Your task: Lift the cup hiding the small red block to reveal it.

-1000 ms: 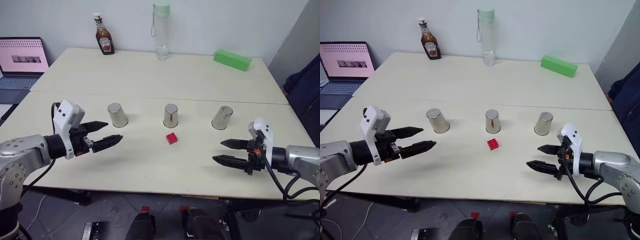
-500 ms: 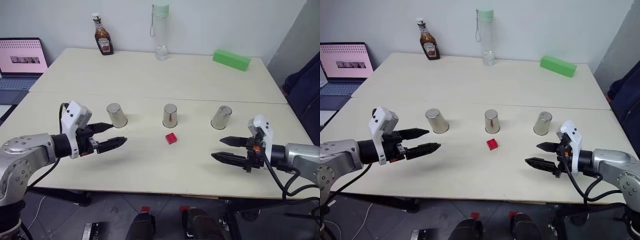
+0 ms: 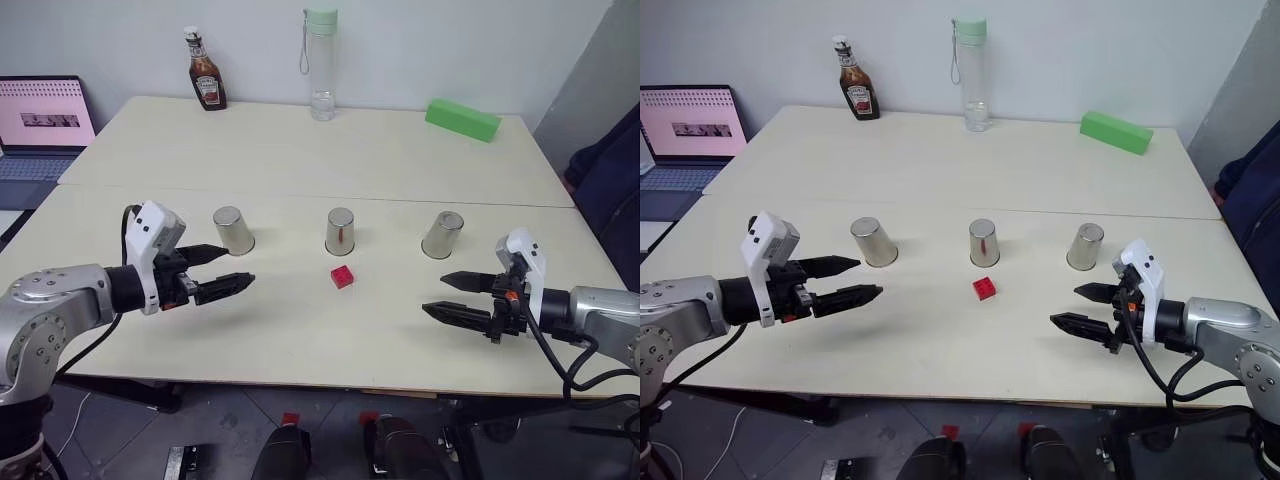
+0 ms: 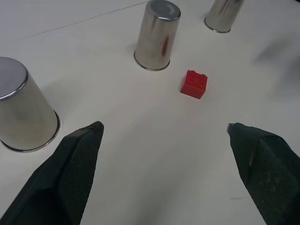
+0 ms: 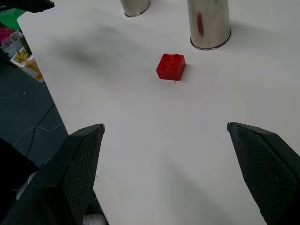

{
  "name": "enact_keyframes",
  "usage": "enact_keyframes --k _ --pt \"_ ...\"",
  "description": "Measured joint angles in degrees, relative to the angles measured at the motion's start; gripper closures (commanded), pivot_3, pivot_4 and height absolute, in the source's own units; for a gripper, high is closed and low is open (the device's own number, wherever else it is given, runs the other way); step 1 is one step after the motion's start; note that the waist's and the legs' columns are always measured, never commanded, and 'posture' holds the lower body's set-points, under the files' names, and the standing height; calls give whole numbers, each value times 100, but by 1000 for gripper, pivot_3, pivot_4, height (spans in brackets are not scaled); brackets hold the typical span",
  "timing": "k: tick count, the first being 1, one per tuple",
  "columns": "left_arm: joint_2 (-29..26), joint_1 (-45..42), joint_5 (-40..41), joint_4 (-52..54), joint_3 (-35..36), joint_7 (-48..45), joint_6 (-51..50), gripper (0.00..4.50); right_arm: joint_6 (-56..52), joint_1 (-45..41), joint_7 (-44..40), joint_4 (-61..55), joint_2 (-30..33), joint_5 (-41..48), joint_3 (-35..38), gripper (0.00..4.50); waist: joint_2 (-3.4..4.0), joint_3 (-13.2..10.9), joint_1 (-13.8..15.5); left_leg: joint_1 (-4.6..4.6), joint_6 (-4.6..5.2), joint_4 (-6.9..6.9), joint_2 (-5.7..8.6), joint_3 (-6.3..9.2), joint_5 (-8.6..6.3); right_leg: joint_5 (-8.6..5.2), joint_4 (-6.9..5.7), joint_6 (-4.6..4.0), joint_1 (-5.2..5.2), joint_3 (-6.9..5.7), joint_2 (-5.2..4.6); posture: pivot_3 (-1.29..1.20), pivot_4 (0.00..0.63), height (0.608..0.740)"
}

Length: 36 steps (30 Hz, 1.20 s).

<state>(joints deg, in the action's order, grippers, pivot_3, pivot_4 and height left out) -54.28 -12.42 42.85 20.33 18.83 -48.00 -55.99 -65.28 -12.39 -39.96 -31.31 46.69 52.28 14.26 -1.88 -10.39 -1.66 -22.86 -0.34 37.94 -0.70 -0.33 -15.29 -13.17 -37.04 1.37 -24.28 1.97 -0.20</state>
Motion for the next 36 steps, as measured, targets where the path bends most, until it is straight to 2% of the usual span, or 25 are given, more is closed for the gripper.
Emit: enact_keyframes --k 14,20,36 --pt "3 -41 -1 -64 -48 110 -19 0 -36 -270 383 262 -186 156 0 54 0 0 0 0 0 2 1 -1 0 1 -4 0 0 1 0 0 150 740" --pt "-2 -19 -17 -68 -55 91 7 0 252 -269 294 244 -126 -75 -237 54 0 0 -1 1 0 2 0 -1 0 1 -5 0 0 2 0 0 150 740" --pt "-70 253 -179 -39 -71 -118 294 0 426 -269 202 249 -23 -159 -316 54 -1 1 0 3 0 4 0 -1 0 1 -8 0 1 3 0 0 150 740"
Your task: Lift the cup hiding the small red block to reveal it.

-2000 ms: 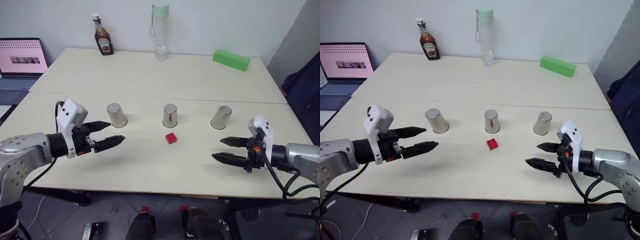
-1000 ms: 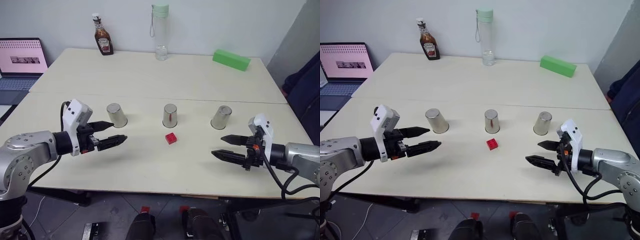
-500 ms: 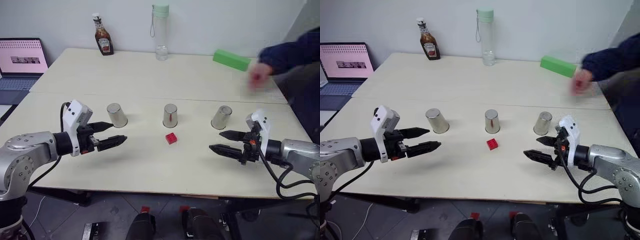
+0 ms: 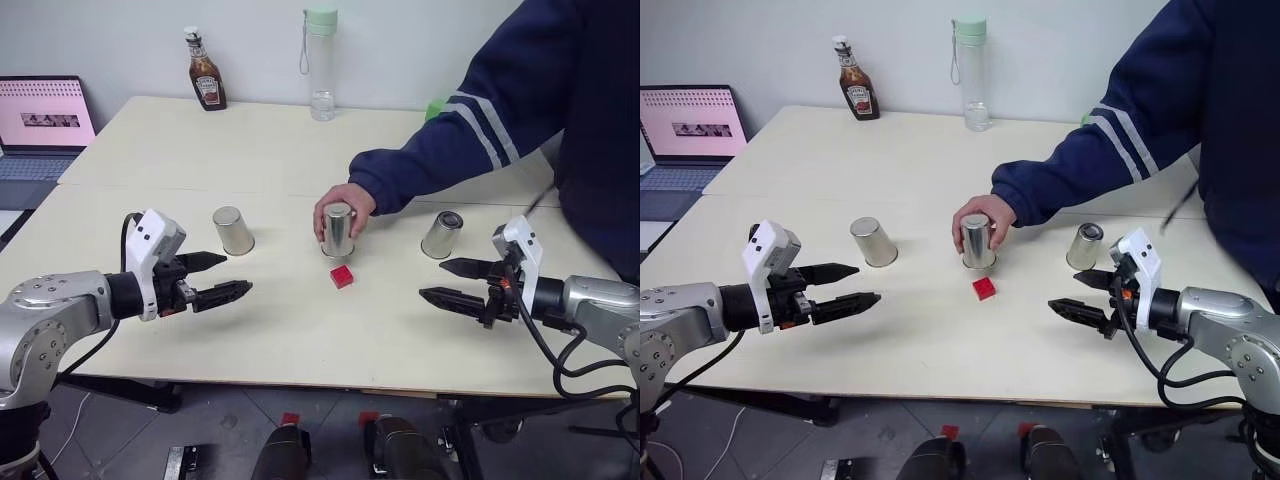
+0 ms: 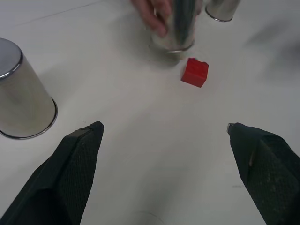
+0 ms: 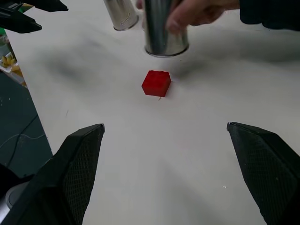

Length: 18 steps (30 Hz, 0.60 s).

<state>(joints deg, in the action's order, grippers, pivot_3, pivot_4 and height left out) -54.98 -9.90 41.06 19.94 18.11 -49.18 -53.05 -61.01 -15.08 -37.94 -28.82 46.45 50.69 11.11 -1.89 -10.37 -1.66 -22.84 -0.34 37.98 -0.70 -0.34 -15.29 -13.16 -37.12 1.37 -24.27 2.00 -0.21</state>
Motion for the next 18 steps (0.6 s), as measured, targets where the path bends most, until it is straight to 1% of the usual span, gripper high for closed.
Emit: enact_keyframes --k 8,10,18 --pt "0 -13 -195 -12 -45 4 124 0 14 -6 -55 0 1 3 -50 54 0 0 0 0 0 1 0 -1 0 0 -1 0 0 0 0 0 150 740" --pt "0 -21 -352 -37 -102 29 274 0 26 -7 -54 0 1 2 -53 54 0 0 1 0 0 1 0 -1 0 0 -1 0 0 0 0 0 150 740" --pt "0 -107 -433 -107 -147 27 299 0 33 -7 -49 0 1 6 -53 54 0 0 0 1 0 2 0 -1 0 1 -2 1 1 0 0 0 150 740"
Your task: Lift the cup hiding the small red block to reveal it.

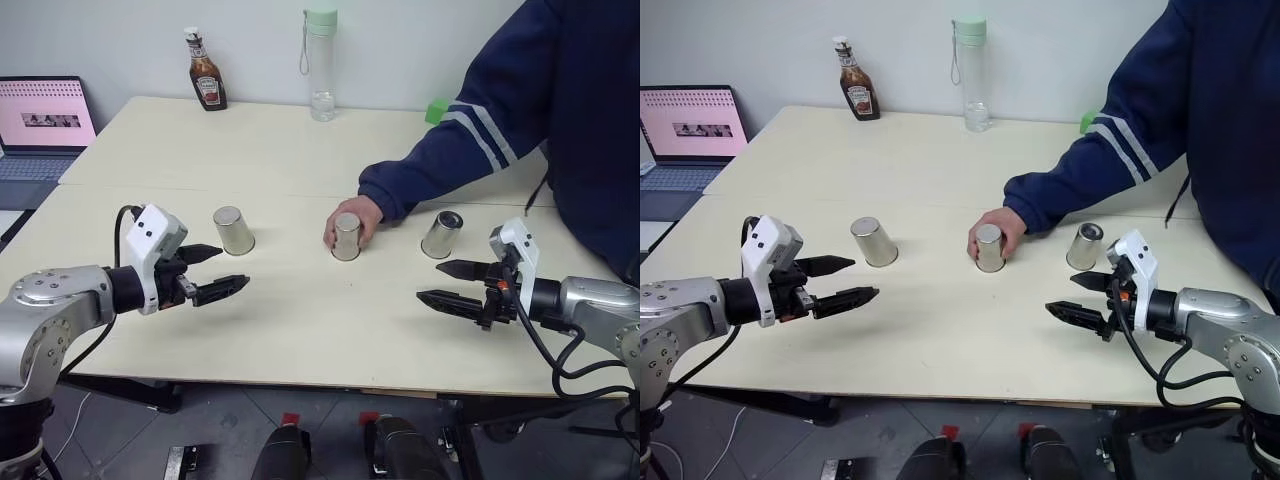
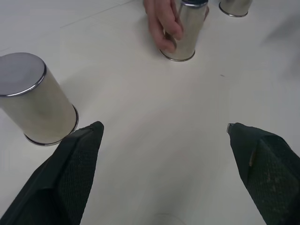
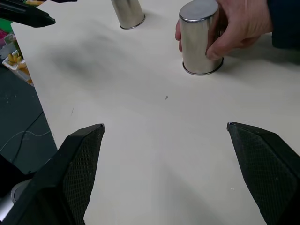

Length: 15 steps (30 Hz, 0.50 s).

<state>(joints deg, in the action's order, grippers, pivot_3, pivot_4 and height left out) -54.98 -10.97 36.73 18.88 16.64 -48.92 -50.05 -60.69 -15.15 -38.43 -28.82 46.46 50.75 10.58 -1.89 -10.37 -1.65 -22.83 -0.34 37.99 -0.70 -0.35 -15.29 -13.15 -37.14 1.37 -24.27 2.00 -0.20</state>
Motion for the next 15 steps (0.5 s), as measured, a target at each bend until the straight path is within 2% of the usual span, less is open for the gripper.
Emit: enact_keyframes --k 15 --pt "-8 -82 48 -66 14 1 -101 0 0 1 -30 0 4 8 0 54 0 0 0 1 0 1 0 0 0 0 -2 0 1 0 0 0 150 740"
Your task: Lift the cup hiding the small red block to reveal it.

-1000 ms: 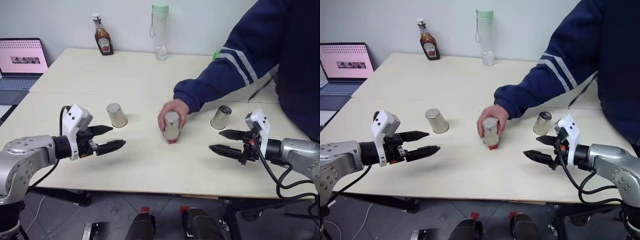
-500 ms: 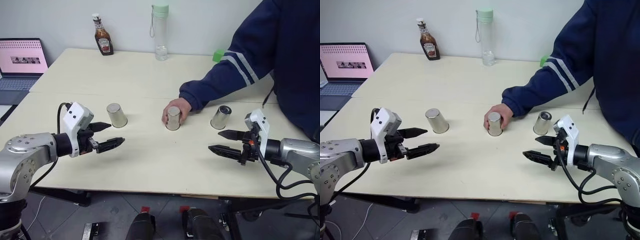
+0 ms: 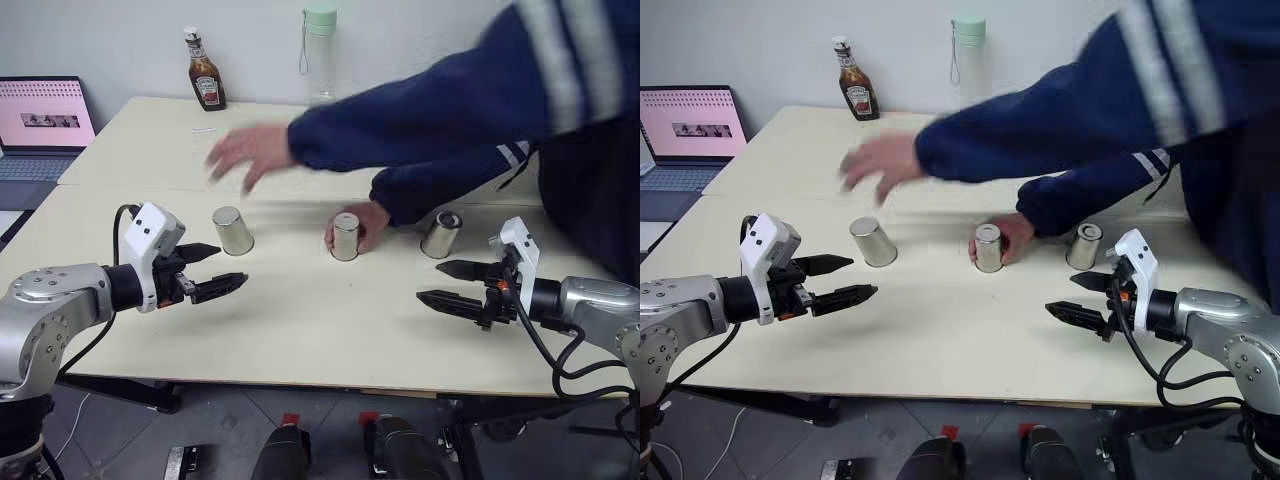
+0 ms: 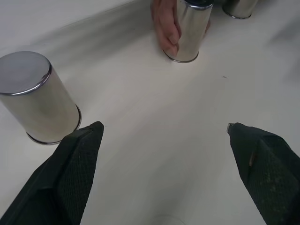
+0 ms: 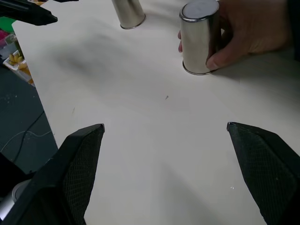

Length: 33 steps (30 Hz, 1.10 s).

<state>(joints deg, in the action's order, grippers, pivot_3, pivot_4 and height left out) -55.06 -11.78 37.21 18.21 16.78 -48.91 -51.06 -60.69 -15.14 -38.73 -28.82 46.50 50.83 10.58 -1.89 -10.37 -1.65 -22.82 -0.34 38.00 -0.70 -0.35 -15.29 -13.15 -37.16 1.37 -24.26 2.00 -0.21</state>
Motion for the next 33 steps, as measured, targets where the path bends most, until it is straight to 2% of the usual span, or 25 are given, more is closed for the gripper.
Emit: enact_keyframes --k 29,33 --pt "-118 39 -93 -47 57 -5 58 0 18 -123 -116 125 9 -9 -61 54 0 0 0 1 0 3 0 -1 0 0 -3 0 0 0 0 0 150 740" --pt "-190 210 -183 -123 293 -38 182 0 15 -122 -144 120 104 3 -54 54 0 0 -5 2 0 2 -1 -2 0 0 -3 0 -1 1 0 0 150 740"
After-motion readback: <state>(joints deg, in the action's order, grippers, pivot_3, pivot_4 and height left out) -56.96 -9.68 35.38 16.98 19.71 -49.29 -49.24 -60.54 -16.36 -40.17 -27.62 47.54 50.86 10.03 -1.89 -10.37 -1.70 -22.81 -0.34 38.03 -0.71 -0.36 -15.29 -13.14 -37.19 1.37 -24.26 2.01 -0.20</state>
